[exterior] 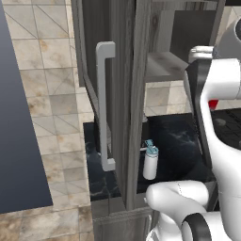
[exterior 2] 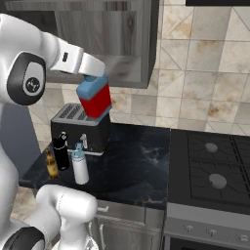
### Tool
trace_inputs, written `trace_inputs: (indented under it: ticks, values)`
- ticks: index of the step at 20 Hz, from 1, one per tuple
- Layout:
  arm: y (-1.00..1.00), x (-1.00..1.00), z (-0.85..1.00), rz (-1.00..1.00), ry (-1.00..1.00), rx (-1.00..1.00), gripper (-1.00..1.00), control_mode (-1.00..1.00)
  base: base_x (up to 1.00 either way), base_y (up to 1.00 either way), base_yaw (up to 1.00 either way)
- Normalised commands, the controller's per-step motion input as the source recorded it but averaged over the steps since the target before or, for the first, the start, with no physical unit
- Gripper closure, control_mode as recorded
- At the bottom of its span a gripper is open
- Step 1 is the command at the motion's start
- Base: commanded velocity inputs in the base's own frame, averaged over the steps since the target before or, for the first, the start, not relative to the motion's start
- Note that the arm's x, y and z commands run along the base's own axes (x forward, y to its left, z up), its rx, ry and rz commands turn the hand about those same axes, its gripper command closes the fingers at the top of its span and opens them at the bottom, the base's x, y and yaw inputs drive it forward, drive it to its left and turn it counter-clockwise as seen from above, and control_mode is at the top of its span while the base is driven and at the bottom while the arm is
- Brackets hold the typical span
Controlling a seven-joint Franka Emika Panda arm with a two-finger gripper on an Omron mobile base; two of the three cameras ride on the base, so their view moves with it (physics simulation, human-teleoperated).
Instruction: Sort all alcoholic drinks to one cabinet, and non-alcoholic drinks to the other.
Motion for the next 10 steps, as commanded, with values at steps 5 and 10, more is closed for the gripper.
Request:
trace_inputs:
  ticks: [5, 10]
  values:
    - [0.07, 0.01, 0.14, 0.02, -0.05, 0.0, 1.0, -1.0, 0.0, 0.0, 0.0]
    - [0.05, 0.03, 0.07, 0.03, -0.1, 0.0, 1.0, -1.0, 0.0, 0.0, 0.0]
